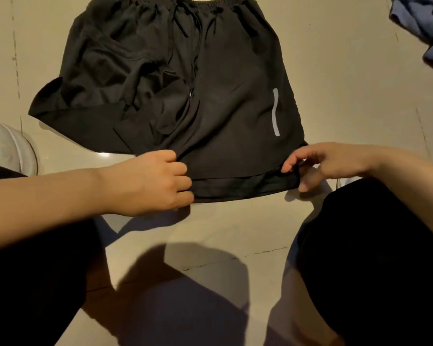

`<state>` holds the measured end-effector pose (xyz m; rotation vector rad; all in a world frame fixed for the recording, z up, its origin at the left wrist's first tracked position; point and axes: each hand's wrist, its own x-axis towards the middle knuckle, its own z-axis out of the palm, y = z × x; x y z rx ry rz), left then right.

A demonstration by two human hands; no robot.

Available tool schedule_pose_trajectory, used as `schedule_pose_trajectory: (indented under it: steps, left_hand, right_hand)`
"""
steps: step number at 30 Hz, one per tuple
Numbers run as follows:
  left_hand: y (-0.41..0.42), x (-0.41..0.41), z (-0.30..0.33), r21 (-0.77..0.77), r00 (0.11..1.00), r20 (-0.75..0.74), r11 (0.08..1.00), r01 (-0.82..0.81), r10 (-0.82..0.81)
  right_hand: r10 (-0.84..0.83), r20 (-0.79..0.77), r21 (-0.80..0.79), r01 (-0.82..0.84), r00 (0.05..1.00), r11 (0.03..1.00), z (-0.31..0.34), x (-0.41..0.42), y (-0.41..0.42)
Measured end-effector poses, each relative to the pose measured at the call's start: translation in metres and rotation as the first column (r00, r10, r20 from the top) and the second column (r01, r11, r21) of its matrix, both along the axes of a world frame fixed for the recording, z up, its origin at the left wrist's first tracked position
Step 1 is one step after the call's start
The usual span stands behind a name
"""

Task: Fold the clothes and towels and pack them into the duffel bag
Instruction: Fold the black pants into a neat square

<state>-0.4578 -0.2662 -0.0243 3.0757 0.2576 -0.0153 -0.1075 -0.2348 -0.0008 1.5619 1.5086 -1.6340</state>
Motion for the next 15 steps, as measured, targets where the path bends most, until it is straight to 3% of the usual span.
schedule_pose_trajectory:
  steps: [2, 4, 7, 10, 15]
  left_hand:
    - [-0.002, -0.002, -0.002, -0.053, 0.999, -0.023, 0.998, -0.040, 0.039]
    - [-0.003, 0.004, 0.001, -0.087, 0.991, -0.008, 0.987, -0.134, 0.133]
    - [-0.006, 0.015, -0.003, -0.034, 0.981, -0.011, 0.981, -0.193, 0.193]
    - [-0.007, 0.013, -0.016, -0.026, 0.967, -0.079, 0.970, -0.243, 0.240]
    - [-0.008, -0.001, -0.028, 0.005, 0.962, -0.098, 0.967, -0.255, 0.255]
  right_hand:
    - [-0.078, 0.024, 0.070, 0.077, 0.997, 0.995, -0.004, 0.005, -0.005]
    - [-0.115, 0.056, 0.272, 0.095, 0.992, 0.958, -0.007, 0.005, -0.010]
    - [0.064, 0.190, 0.514, -0.155, 0.980, 0.843, -0.017, -0.004, -0.023]
    - [0.261, 0.294, 0.560, -0.387, 0.920, 0.732, -0.028, -0.013, -0.033]
    - [0.343, 0.322, 0.617, -0.470, 0.882, 0.631, -0.031, -0.007, -0.030]
